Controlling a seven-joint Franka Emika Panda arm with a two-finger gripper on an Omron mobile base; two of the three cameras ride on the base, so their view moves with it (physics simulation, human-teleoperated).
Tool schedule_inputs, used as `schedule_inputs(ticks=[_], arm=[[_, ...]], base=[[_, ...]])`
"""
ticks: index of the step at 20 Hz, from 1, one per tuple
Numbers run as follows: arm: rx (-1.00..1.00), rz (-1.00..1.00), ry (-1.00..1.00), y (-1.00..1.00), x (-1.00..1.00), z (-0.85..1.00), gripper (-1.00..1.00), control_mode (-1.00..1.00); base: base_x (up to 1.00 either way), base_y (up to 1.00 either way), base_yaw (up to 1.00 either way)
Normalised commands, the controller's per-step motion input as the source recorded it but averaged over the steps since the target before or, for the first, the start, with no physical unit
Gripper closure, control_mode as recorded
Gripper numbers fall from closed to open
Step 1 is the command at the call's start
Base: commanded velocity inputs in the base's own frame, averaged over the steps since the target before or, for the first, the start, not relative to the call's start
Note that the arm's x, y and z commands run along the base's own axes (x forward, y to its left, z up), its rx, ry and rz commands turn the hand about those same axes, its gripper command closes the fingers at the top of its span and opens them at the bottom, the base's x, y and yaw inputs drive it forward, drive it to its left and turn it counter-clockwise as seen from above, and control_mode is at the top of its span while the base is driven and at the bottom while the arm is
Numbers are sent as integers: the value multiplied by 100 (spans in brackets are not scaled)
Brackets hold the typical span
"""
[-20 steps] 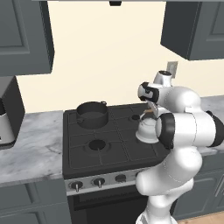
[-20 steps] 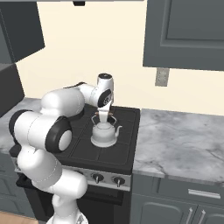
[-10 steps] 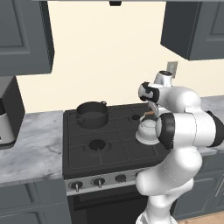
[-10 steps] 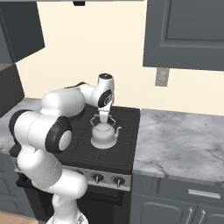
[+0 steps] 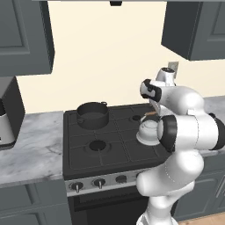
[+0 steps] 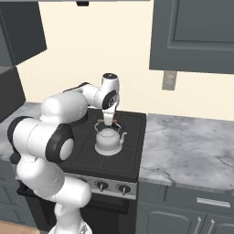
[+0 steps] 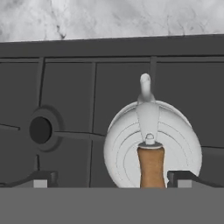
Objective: Pick the kettle from the counter and place it on a stove burner. Then turn the burner on.
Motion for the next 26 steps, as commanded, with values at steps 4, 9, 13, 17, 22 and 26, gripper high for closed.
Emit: schedule_inputs(ticks=[4,9,13,17,22,26], arm=[[0,9,0,0,-26,48,-100,-100],[0,17,-2,-2,-65,19,-100,-100],[0,21,-3,-17,-81,7,-100,-100],[0,24,-9,-30,-93,3,-100,-100],[0,28,-30,-29,-100,13,-100,-100],[0,29,-44,-27,-98,16,-100,-100]], base=[[0,0,0],[0,0,0],[0,0,0],[0,0,0],[0,0,0],[0,0,0]])
